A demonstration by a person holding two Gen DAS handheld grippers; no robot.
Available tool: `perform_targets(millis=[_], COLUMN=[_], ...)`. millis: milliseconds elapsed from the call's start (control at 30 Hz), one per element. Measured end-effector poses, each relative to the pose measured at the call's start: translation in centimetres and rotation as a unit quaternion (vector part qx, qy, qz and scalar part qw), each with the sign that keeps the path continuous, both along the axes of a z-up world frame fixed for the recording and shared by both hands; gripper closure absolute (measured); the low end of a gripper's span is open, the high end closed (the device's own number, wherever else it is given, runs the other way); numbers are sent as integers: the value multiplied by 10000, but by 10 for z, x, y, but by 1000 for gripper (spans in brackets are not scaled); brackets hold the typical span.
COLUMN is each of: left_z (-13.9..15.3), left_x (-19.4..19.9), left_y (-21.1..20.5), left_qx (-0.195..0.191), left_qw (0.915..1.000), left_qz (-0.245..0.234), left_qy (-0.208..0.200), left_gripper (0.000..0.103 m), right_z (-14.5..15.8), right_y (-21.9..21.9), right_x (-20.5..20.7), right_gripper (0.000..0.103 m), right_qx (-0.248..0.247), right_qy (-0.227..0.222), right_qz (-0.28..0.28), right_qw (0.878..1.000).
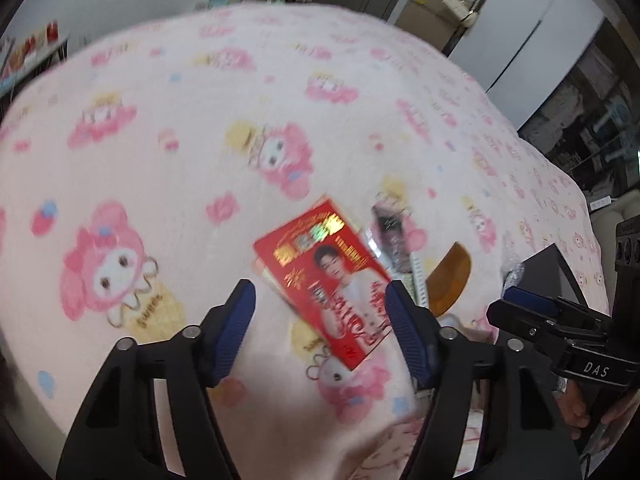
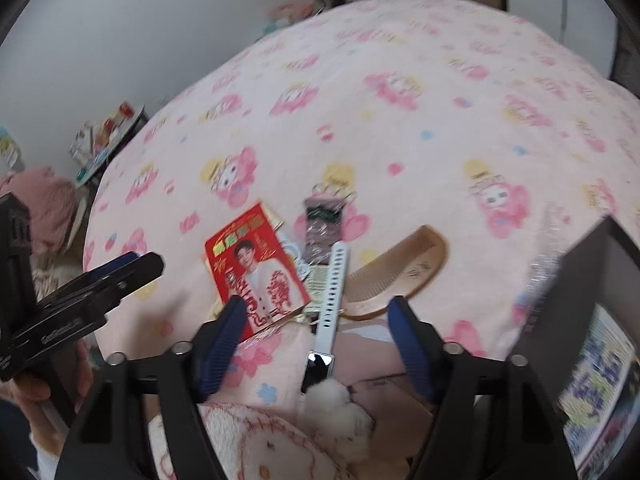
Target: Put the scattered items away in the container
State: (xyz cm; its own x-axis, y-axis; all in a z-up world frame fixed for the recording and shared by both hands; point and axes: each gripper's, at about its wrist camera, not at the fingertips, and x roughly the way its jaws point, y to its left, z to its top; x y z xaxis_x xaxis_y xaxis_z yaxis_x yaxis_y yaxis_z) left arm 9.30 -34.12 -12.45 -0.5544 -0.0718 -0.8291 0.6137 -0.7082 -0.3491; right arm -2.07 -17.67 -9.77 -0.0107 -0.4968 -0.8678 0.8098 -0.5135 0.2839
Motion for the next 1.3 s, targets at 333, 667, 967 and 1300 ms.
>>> perform_targets(millis=[333, 667, 967, 1300], left_z=[-56, -36, -59, -50], left_x=[-28, -55, -69, -88], left_y=[-14, -47, -25, -25], left_qx=[523, -410, 344, -618], left_qw=[9981, 9987, 9930, 9920], left_qz=[-179, -270, -1095, -1077], left_qy=[-283, -169, -264, -242], left_gripper=[68, 67, 68, 68], right_z=[-61, -96, -91, -79], right_y=[-23, -48, -56, -47], right_x=[-7, -2, -10, -17], right_gripper=[52, 53, 56, 56], right_qx=[371, 626, 254, 415], right_qy=[-1167, -1751, -1818, -1385], right_qz=[512, 780, 324, 155], right_qw=[9911, 9795, 9825, 9894])
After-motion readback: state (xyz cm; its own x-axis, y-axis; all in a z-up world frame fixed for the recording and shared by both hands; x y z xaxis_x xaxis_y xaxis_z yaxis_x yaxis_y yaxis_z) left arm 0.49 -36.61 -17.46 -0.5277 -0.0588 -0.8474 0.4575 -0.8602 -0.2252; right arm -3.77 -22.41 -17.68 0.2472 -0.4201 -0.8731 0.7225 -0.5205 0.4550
